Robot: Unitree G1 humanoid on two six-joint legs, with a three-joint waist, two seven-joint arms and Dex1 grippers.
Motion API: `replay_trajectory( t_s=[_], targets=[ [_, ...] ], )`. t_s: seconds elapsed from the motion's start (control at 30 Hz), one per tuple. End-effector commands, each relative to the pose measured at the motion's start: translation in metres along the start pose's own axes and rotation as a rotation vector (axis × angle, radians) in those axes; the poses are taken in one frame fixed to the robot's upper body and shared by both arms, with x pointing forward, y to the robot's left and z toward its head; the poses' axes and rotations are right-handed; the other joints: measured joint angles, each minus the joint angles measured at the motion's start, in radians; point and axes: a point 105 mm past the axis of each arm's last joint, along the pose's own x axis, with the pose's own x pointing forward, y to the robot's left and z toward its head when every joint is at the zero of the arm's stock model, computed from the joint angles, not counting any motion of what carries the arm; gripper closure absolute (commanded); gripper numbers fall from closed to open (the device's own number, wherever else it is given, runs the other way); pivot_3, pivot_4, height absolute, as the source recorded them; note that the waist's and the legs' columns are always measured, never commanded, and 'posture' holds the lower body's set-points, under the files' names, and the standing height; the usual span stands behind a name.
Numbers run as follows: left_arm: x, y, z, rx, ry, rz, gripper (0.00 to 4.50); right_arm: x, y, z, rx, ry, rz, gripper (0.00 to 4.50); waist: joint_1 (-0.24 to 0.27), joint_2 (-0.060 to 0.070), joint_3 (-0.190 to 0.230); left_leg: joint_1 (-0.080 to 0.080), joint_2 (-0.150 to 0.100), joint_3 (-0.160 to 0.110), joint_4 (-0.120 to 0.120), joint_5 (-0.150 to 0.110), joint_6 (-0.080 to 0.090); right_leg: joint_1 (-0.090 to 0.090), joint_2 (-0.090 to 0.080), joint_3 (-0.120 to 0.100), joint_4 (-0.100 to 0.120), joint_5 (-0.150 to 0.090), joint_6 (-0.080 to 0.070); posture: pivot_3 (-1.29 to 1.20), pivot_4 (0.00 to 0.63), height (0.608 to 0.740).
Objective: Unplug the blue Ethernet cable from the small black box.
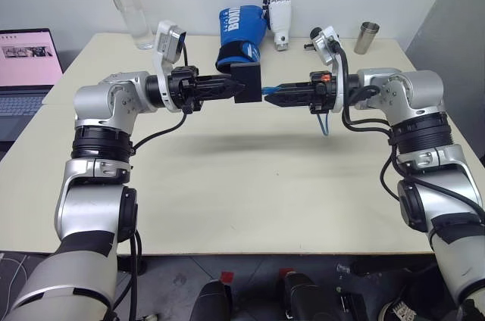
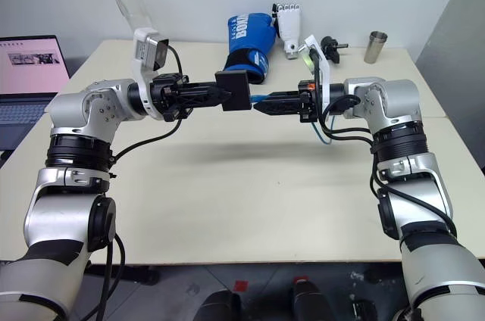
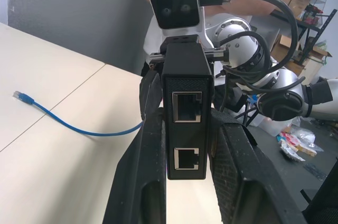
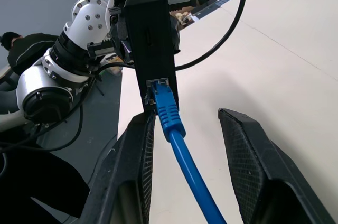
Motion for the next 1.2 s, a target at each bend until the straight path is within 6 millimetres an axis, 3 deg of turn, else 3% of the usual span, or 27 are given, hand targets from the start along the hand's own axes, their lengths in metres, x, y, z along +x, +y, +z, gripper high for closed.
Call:
replay_trajectory(
  t_s=[0.03,0.67,1.07,1.2],
  targets=[
    [0.0024,-0.0056,0.013,0.059,-0.005,-0.021,3.72,-0.005,0.0146,0.0209,-0.044,-0.037,0.056,2.51,0.0,0.0,0.0,0.0,0.0,0.0,0.0,0.0,0.0,0.0,0.0,0.0,0.0,0.0,0.0,0.0,0.15,0.74],
    [0.0029,-0.0035,0.0134,0.066,-0.001,-0.018,3.72,0.0023,0.0217,0.029,-0.028,-0.061,0.094,2.51,0.0,0.0,0.0,0.0,0.0,0.0,0.0,0.0,0.0,0.0,0.0,0.0,0.0,0.0,0.0,0.0,0.15,0.74],
    [0.0021,-0.0037,0.0139,0.067,-0.002,-0.016,3.72,0.0022,0.0188,0.0243,-0.041,-0.043,0.085,2.51,-0.001,0.0,0.0,0.0,0.0,0.0,0.0,0.0,0.0,0.0,0.0,0.0,0.0,0.0,0.0,0.0,0.15,0.74],
    [0.0024,-0.0034,0.0144,0.067,-0.005,-0.017,3.72,0.0012,0.0176,0.0195,-0.056,-0.018,0.081,3.27,-0.001,0.0,0.0,0.0,0.0,0.0,0.0,0.0,0.0,0.0,0.0,0.0,0.0,0.0,0.0,0.0,0.15,0.74]
  ],
)
